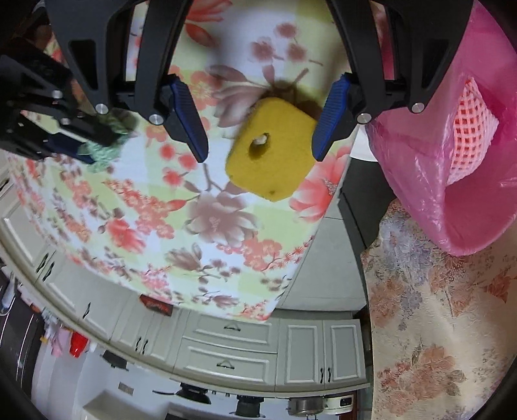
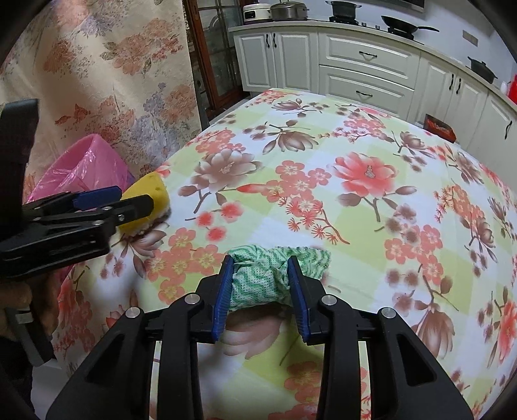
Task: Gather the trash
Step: 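Grasp the green cloth with the right tool while the left tool grasps the yellow sponge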
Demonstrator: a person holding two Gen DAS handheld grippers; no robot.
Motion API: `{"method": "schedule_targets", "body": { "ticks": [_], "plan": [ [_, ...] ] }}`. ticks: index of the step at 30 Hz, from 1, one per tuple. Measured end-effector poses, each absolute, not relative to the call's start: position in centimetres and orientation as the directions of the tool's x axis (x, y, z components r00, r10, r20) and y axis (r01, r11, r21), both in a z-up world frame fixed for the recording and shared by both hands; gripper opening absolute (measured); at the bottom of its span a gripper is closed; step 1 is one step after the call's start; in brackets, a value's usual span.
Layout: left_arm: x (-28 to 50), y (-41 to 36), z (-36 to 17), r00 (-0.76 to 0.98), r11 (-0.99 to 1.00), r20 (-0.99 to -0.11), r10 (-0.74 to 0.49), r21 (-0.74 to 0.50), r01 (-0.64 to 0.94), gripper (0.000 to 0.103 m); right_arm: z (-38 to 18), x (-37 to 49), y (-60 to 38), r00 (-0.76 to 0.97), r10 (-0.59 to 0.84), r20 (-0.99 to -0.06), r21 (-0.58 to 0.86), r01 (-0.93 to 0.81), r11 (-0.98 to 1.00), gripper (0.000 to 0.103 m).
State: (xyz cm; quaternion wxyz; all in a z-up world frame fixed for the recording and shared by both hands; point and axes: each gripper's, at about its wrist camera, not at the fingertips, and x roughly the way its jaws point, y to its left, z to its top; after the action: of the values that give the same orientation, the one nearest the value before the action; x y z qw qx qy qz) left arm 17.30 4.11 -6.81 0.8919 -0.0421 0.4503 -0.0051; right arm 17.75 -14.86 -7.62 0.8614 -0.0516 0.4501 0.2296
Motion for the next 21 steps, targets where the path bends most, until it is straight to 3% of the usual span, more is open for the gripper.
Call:
{"method": "schedule_targets", "body": {
  "ticks": [5, 9, 13, 21],
  "plan": [
    [17.9, 4.2, -7.3, 0.575, 0.999, -0.818, 0.002, -0.025, -0.039, 0.064, -7.7, 17.7, -15.2, 0.488, 0.351, -0.799, 0.123, -0.438, 0.89, 0.033],
    [17.9, 4.4, -7.3, 0.567, 0.999, -0.823, 0.013, -0.012, -0.041, 0.047, -7.6, 17.7, -15.2, 0.488, 0.351, -0.799, 0.123, -0.438, 0.89, 0.033],
    [17.8, 4.2, -7.3, 0.557, 0.999, -0.83, 0.033, 0.02, -0.029, 0.038, -7.4, 17.5, -15.2, 0.49, 0.353, -0.797, 0.122, -0.441, 0.889, 0.033],
    [15.6, 4.1, -5.2, 0.603, 0.997, -0.796, -0.051, -0.079, -0.021, 0.033, -5.8, 16.6, -15.1, 0.512, 0.359, -0.78, 0.112, -0.45, 0.886, 0.032]
  ]
}}
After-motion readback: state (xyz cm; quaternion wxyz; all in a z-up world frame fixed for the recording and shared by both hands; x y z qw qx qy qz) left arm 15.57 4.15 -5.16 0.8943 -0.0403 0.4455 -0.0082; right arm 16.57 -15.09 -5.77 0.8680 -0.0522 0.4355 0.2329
